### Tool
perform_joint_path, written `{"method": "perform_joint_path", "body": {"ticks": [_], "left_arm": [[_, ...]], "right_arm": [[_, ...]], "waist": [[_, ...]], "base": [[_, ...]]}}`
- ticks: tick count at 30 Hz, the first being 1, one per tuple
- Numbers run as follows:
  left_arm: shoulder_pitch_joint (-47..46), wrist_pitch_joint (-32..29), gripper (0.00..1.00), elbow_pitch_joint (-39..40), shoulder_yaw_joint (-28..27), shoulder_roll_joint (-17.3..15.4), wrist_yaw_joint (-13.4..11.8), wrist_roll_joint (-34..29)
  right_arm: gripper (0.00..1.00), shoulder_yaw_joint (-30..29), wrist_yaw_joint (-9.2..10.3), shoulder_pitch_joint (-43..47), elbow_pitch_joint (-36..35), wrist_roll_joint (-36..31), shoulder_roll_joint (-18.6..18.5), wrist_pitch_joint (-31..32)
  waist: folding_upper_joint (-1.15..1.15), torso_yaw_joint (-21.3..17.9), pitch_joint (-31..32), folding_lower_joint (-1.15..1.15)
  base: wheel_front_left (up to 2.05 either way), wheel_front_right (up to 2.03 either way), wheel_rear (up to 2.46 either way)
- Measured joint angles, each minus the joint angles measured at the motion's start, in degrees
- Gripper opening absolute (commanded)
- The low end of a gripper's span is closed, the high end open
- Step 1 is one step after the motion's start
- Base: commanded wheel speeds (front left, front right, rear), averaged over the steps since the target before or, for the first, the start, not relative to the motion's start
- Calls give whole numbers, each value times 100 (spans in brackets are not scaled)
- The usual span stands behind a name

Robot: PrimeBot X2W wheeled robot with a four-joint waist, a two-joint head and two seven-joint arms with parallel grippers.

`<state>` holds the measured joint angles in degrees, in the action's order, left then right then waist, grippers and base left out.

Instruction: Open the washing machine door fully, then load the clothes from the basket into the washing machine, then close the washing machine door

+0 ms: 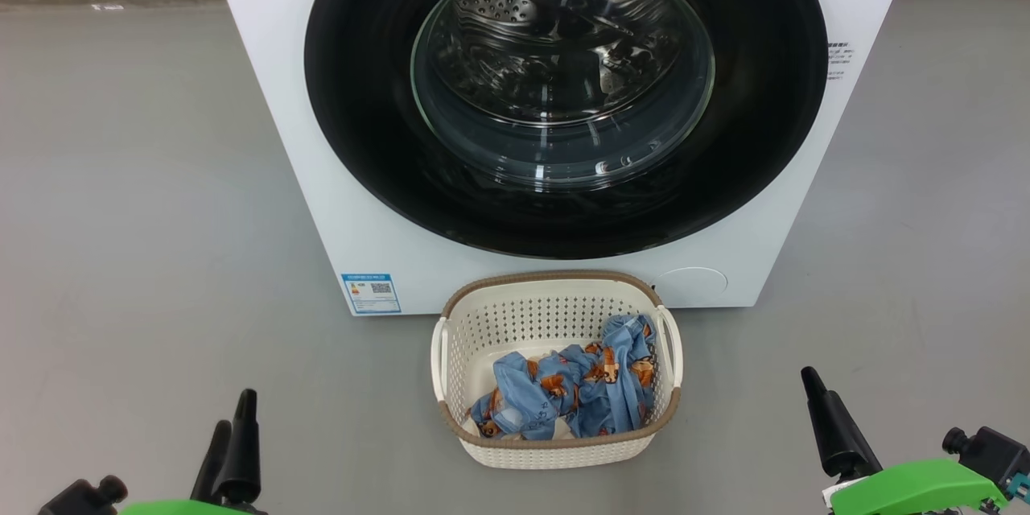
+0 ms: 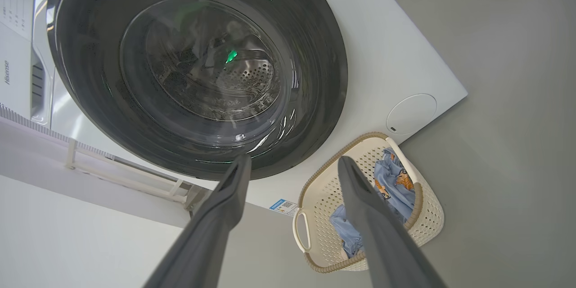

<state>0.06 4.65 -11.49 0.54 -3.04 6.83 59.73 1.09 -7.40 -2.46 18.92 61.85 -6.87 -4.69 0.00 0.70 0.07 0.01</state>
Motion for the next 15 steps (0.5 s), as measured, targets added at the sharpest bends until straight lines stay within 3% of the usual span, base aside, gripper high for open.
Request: {"method": "perform_joint_path", "body": {"ticks": [15], "left_arm": [[5,204,100,151,-12,24,2,-1102]], "right_arm": [[100,35,0,-22,-1,-960,-43,-200]], "waist": [[0,-12,-15,0]], "base": [[0,0,0]]}}
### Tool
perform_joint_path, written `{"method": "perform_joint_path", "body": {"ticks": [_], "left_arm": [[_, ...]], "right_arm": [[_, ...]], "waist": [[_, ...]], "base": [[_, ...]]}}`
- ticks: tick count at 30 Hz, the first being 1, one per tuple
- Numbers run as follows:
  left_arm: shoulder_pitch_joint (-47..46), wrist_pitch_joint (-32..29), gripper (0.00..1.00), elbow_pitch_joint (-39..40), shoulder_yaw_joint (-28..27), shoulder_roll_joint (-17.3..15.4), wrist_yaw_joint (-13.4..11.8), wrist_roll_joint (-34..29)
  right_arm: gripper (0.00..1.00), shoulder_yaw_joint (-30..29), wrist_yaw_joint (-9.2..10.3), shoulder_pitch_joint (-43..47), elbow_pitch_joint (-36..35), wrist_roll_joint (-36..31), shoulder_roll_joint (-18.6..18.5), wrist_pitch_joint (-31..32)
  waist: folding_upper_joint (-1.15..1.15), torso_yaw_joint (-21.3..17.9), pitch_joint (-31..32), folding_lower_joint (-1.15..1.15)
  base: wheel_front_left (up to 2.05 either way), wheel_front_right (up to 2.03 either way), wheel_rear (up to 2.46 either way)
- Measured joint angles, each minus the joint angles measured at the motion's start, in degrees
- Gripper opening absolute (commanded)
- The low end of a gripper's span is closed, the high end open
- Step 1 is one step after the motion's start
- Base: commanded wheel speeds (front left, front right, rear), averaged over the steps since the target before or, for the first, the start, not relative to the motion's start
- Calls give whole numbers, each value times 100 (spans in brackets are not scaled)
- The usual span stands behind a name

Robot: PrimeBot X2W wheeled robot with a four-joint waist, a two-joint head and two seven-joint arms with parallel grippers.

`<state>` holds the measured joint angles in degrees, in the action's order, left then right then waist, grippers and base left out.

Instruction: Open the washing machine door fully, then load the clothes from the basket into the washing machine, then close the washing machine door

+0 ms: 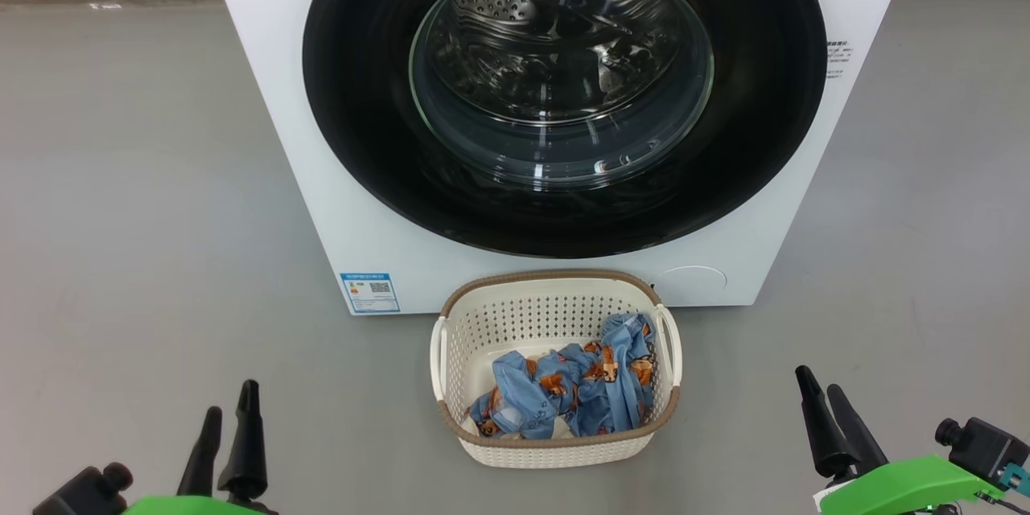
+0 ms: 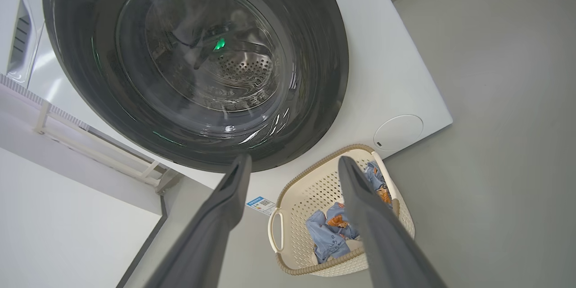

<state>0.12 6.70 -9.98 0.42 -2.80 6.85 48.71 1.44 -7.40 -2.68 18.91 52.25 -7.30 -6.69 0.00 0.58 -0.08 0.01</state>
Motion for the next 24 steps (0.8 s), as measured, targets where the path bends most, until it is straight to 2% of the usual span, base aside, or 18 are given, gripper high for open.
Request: {"method": "perform_joint_path", "body": {"ticks": [24], "left_arm": [[105,347,100,183,4,9,23,-1551]], "right_arm": [[100,185,0,-11,-91,-1358,-127,-348]], "waist": [[0,-15,-1,0]], "base": [[0,0,0]]}}
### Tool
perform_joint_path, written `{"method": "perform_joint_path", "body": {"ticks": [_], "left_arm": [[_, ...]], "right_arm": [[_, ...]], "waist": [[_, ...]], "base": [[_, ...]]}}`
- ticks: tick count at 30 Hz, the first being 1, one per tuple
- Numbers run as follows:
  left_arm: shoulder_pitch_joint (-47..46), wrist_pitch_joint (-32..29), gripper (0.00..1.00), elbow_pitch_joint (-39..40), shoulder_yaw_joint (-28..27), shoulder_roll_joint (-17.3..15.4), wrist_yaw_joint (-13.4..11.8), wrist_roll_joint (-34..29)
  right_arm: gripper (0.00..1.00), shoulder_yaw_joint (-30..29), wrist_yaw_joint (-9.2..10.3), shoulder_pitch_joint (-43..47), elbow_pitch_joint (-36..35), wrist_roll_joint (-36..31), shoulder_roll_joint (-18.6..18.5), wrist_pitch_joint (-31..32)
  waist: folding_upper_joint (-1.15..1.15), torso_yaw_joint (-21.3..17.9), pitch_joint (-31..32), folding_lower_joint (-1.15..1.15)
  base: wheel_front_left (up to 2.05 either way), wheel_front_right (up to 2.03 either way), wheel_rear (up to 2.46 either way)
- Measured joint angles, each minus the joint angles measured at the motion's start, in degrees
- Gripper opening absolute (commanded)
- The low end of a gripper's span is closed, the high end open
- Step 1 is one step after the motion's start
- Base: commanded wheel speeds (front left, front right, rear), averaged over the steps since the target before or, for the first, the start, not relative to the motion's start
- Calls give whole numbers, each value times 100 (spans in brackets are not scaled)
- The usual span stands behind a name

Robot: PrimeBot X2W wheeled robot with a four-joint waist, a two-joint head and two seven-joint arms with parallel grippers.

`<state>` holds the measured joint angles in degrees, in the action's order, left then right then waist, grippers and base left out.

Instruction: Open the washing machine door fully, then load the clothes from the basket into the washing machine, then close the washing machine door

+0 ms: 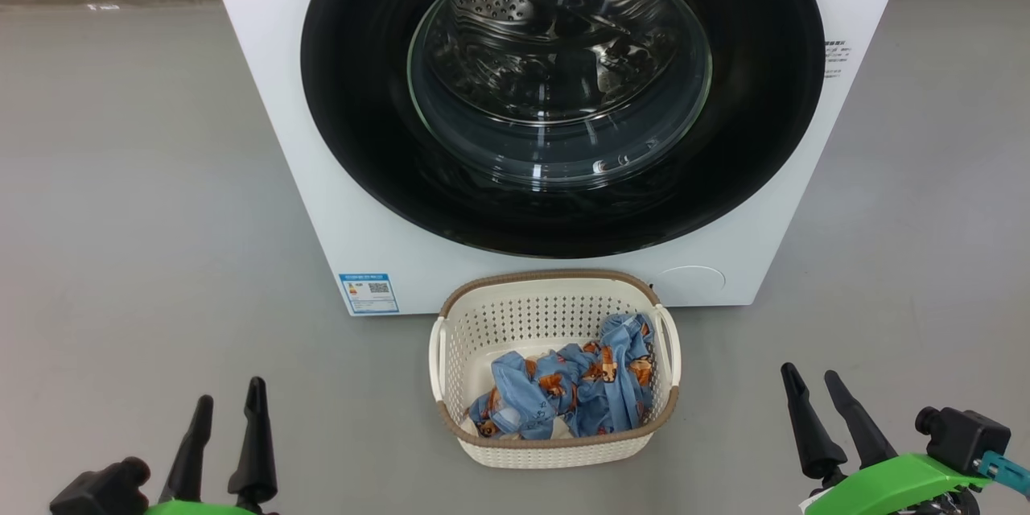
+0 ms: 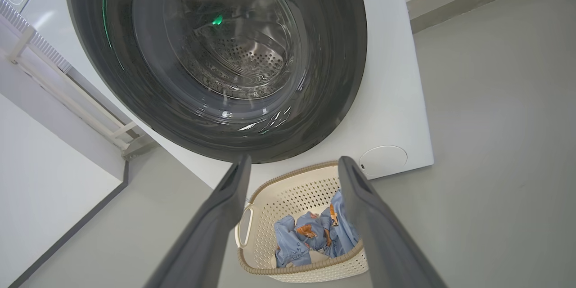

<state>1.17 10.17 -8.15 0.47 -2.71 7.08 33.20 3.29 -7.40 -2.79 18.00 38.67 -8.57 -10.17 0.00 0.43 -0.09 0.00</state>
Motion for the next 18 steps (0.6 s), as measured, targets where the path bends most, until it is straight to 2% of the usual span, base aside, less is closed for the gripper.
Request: {"method": "perform_joint_path", "body": {"ticks": [18], "left_arm": [[7,245,100,203,-48,9,24,-1163]], "right_arm": [[100,123,0,-77,-41,-1087,-74,-240]], "waist": [[0,-16,-17,0]], "base": [[0,0,0]]}}
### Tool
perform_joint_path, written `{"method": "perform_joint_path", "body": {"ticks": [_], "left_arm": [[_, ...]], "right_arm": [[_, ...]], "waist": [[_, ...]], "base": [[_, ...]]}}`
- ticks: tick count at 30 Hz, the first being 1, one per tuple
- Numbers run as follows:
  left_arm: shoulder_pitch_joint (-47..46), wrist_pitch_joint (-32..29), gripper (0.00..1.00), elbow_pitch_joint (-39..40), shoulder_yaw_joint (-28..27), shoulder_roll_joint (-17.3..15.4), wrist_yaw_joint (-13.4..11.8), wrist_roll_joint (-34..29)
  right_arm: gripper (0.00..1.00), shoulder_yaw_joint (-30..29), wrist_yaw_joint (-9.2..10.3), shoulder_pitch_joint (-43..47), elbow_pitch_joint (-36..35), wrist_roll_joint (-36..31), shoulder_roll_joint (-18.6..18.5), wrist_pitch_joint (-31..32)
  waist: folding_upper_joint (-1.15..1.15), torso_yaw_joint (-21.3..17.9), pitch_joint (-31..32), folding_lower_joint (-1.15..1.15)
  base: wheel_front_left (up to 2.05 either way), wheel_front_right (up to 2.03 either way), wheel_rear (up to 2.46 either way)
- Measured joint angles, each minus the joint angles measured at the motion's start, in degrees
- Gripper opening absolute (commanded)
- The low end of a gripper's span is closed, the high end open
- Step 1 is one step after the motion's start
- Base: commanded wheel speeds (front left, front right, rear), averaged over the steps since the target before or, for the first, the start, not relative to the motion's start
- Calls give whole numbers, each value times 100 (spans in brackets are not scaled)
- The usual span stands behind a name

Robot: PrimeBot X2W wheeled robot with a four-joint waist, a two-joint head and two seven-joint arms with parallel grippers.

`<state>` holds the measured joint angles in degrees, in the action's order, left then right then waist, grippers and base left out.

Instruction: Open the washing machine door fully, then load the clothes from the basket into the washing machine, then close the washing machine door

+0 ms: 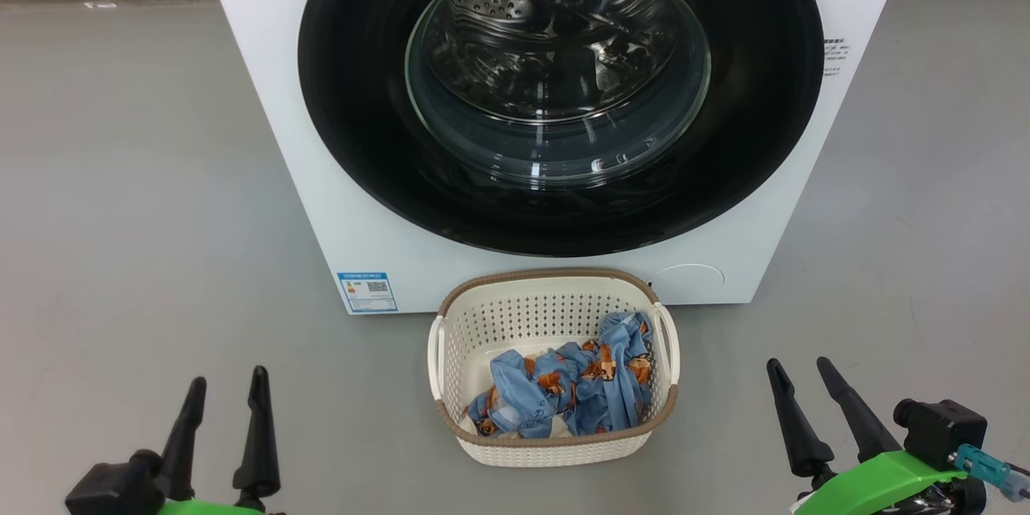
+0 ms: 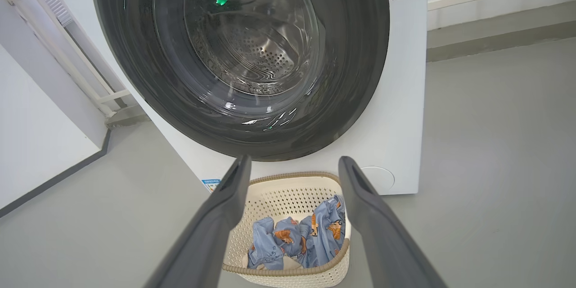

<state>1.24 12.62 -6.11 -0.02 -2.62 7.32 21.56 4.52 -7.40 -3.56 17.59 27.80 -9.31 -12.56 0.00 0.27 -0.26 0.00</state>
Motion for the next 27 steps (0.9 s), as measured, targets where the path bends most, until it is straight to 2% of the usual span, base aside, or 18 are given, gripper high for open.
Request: {"method": "perform_joint_path", "body": {"ticks": [8,13,27], "left_arm": [[10,110,100,62,-30,7,1,-520],[30,180,100,77,-35,10,2,-817],[110,200,100,-82,107,-51,2,-821]], "right_arm": [[100,20,0,-2,-23,-457,-41,-105],[100,-168,0,-2,-12,-800,-62,-172],[100,-472,0,3,-47,-961,8,-175]], "waist": [[0,-5,-5,0],[0,-22,-14,0],[0,-106,-49,0]], "base": [[0,0,0],[0,0,0],[13,0,-13]]}}
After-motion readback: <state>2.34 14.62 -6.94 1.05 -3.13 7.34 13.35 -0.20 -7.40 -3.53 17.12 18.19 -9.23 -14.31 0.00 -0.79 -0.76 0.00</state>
